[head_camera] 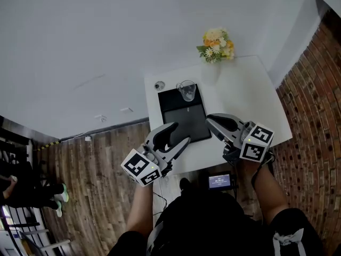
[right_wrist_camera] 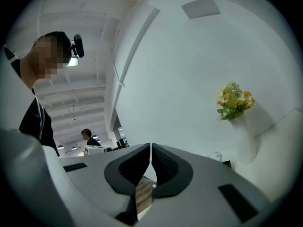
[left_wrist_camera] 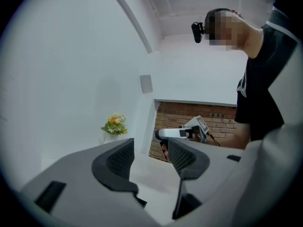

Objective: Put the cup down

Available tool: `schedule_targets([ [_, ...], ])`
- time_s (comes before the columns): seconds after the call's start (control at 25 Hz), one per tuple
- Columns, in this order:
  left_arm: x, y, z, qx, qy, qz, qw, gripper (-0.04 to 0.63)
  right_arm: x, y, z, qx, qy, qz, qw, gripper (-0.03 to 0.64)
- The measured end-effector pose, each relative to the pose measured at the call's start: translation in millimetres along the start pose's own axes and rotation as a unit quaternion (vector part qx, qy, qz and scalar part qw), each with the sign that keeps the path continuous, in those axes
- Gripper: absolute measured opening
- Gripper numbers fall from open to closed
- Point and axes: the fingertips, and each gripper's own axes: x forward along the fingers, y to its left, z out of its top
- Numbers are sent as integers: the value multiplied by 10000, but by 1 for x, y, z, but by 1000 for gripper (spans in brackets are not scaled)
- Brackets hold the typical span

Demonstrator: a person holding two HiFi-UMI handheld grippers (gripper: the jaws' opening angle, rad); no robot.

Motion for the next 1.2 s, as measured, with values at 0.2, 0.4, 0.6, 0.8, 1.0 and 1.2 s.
schedule_targets([
  [0.2,-12,-18,5,121,-48,-166,9998,182,-6,22,-7,-255,293,-84,9992,14],
  [0.4,-23,-18,3,-3,-131,13,9999,79,-10,27,-15,-161,323,-124,9993,14],
  [0.6,-29,-24,1,-94,-253,120,9996,8,-13,30,-23,212,177,-115,9996,12],
  [0.8,-32,-28,-5,-148,-149,167,9996,8,-10,29,-28,163,238,-177,9994,12],
  [1.0,-31,-28,-9,-208,-29,193,9996,8,-9,29,-34,-31,369,-235,9990,12],
  [1.2,-30,-30,-10,-265,-3,160,9995,8,-11,26,-35,-131,379,-353,9986,12],
])
